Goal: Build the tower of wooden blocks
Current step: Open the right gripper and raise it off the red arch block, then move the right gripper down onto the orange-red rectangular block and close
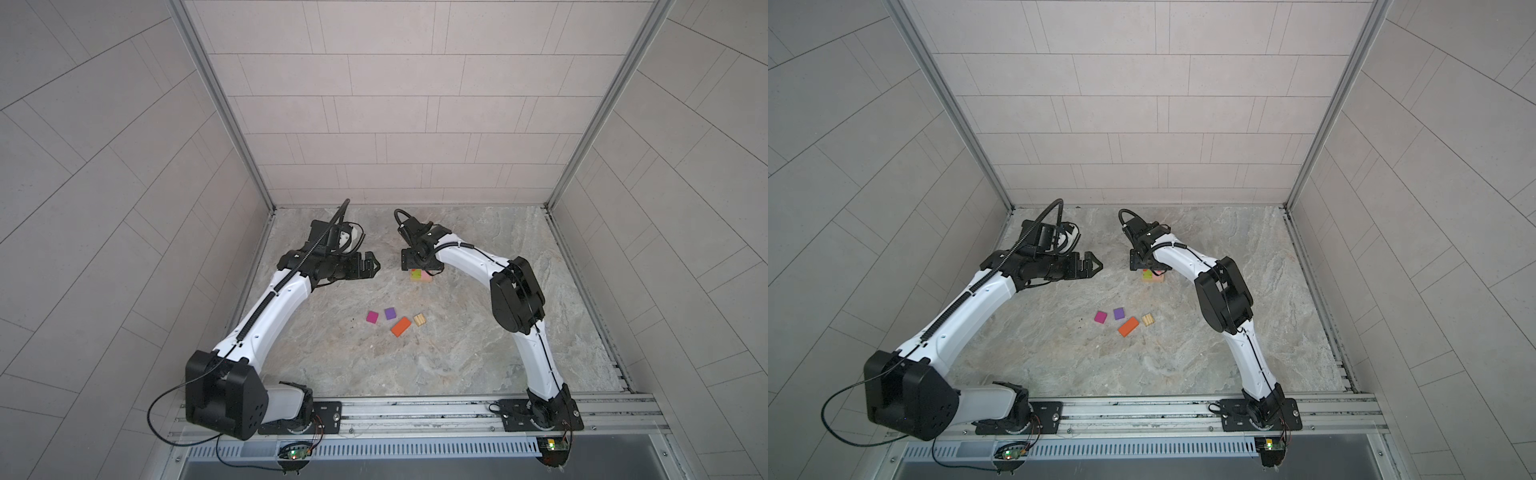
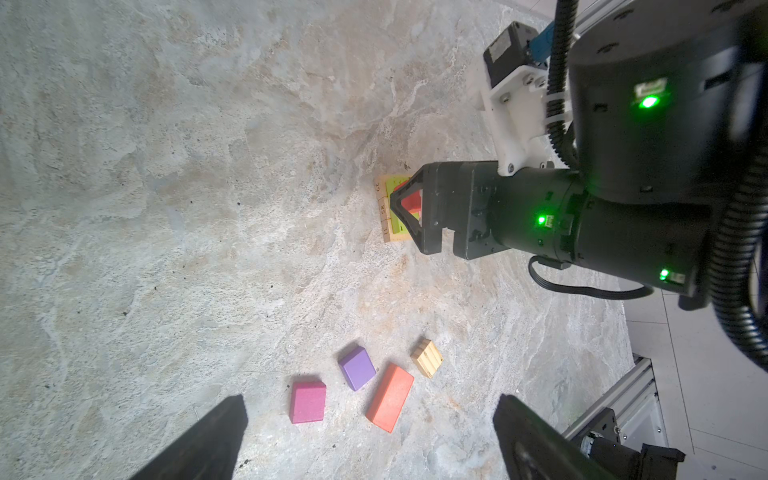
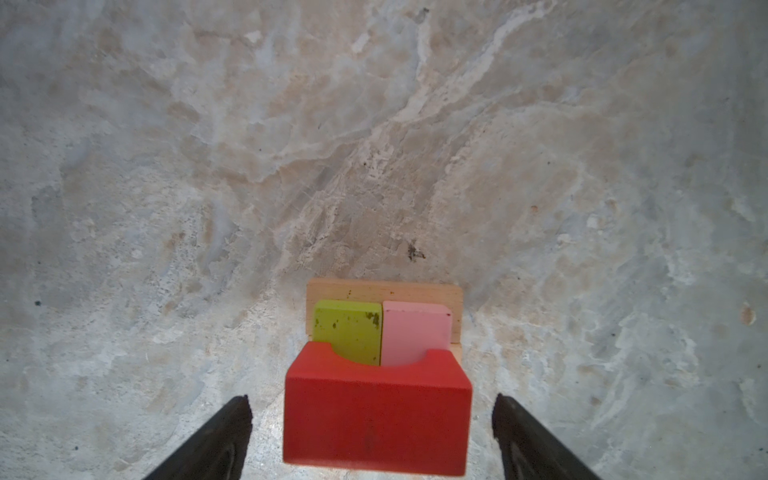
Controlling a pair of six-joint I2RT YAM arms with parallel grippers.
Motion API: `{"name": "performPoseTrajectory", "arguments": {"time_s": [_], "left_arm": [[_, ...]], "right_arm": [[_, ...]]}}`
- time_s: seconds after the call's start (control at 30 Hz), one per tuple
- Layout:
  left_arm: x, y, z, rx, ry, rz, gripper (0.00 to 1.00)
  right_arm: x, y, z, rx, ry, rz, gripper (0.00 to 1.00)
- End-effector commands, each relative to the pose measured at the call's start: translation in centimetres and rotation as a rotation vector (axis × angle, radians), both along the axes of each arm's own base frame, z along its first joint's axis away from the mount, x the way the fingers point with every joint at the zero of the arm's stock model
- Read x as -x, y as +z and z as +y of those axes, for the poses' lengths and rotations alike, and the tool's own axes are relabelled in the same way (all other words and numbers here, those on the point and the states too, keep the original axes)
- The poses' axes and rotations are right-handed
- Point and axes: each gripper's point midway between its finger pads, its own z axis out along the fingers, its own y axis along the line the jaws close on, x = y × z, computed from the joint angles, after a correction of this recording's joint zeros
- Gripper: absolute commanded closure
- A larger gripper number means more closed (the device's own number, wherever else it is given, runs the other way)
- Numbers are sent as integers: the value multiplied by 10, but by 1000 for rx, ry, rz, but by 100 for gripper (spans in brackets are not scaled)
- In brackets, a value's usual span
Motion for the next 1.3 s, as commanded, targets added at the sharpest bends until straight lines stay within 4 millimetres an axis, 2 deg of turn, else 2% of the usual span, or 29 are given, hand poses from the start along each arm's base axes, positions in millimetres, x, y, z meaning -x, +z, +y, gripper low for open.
{"name": "performPoseTrajectory", "arguments": {"time_s": [0.0, 0.17, 0.4, 0.63, 0.83, 1.0, 1.27], "left_arm": [[1, -5, 3, -5, 11, 14, 0], [0, -4, 4, -7, 14, 12, 0], [-2, -8, 7, -1, 25, 28, 0], [-4, -8, 8, 11, 34, 30, 0], [-6, -6, 12, 22, 52, 26, 0], [-8, -7, 15, 37, 67, 32, 0], [-12, -7, 19, 52, 84, 36, 0]], "right_arm": [[3, 22, -6, -3, 10, -34, 5], [13, 37, -10, -12, 56, -67, 1], [34, 54, -22, -7, 147, -107, 1], [61, 60, -30, -30, 232, -114, 4], [86, 66, -24, -117, 328, -128, 12], [110, 64, -28, -124, 383, -127, 14], [141, 50, -27, -61, 480, -105, 23]]}}
